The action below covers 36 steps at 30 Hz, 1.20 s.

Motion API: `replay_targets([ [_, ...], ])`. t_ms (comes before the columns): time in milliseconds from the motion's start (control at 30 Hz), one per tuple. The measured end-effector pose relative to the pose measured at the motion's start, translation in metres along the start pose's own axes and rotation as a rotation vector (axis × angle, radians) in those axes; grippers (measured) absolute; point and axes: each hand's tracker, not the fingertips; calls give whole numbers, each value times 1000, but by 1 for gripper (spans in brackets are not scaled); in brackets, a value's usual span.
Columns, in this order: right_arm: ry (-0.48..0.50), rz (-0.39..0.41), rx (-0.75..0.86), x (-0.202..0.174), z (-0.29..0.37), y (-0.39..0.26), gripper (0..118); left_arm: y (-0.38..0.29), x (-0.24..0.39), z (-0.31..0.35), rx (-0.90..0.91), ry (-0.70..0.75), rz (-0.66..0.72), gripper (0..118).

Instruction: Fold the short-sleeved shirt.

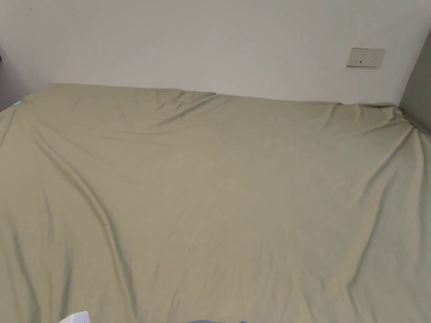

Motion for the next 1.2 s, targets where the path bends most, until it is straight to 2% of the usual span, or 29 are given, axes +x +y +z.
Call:
replay_targets([
  [133, 10, 7, 3, -3, 0, 4, 2, -10, -2, -24, -158, -22, 18, 109],
  [233, 19, 9, 2, -5, -2, 6, 2, -19, 12, -33, -103, -59, -45, 106],
  [300, 26, 8, -2, -6, -3, 6, 2, -19, 22, -43, -143, -19, 16, 80],
  [333, 30, 8, -4, -6, -3, 6, 2, -19, 25, -46, -137, 7, 28, 59],
  [367, 32, 9, -6, -6, -4, 7, 2, -19, 25, -48, -136, -4, 24, 22],
  [467, 30, 14, -8, -6, -4, 7, 2, -18, 23, -49, -134, -60, 123, 22],
  [567, 26, 9, -8, -3, -2, 9, 2, -13, 23, -36, -126, -25, 131, 22],
  [700, 9, 6, 7, 1, 0, 12, 2, -2, 19, 9, -76, -82, 182, 21],
  [800, 9, -7, 16, 2, 0, 13, 2, 11, 18, 50, -1, 62, 60, 21],
  [933, 18, -9, 11, -1, -5, 10, 2, 28, 5, 100, 70, 256, 17, 21],
  [1100, 43, 4, -15, -10, -11, 5, 2, 26, 37, 118, 70, 542, -194, 21],
  [1200, 57, 17, -25, -16, -14, 4, 2, 14, 71, 98, -9, 513, -325, 21],
])
